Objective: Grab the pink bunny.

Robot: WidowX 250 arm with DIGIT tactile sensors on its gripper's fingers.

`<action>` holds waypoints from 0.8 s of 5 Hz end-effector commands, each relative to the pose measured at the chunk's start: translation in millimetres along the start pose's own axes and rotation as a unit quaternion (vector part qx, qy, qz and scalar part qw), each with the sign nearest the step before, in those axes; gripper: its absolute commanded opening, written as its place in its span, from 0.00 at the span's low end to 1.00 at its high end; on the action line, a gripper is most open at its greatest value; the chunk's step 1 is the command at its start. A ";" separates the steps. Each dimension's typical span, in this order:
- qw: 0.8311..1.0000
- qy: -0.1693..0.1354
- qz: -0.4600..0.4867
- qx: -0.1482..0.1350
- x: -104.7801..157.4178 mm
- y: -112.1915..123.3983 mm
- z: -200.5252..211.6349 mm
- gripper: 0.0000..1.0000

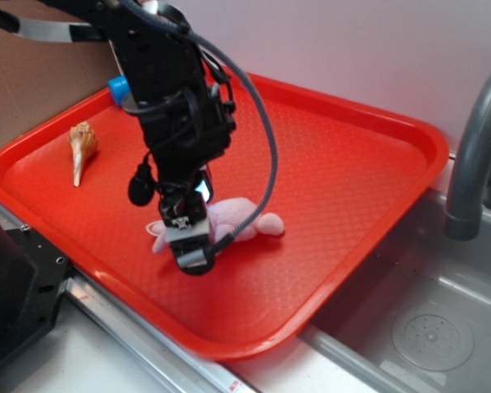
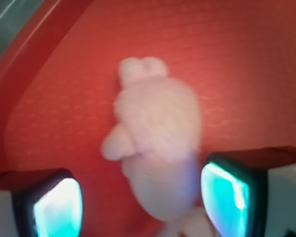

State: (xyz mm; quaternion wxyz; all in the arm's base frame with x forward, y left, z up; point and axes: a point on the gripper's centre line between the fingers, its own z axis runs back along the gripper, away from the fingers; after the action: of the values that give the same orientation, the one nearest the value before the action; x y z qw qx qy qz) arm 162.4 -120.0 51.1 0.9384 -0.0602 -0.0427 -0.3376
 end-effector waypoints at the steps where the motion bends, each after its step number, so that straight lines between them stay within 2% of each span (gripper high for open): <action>1: 0.999 0.000 0.034 0.010 8.4 2.4 7.0 1.00; 2: 0.999 0.000 0.034 0.010 8.4 2.4 7.0 1.00; 3: 0.999 0.010 0.033 0.003 5.8 10.7 -13.5 1.00; 4: 0.998 0.033 0.052 -0.007 7.1 15.3 -36.9 1.00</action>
State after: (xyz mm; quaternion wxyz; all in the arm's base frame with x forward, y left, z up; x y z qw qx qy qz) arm 180.0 -116.2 18.8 0.9561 -0.0565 -0.0091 -0.2873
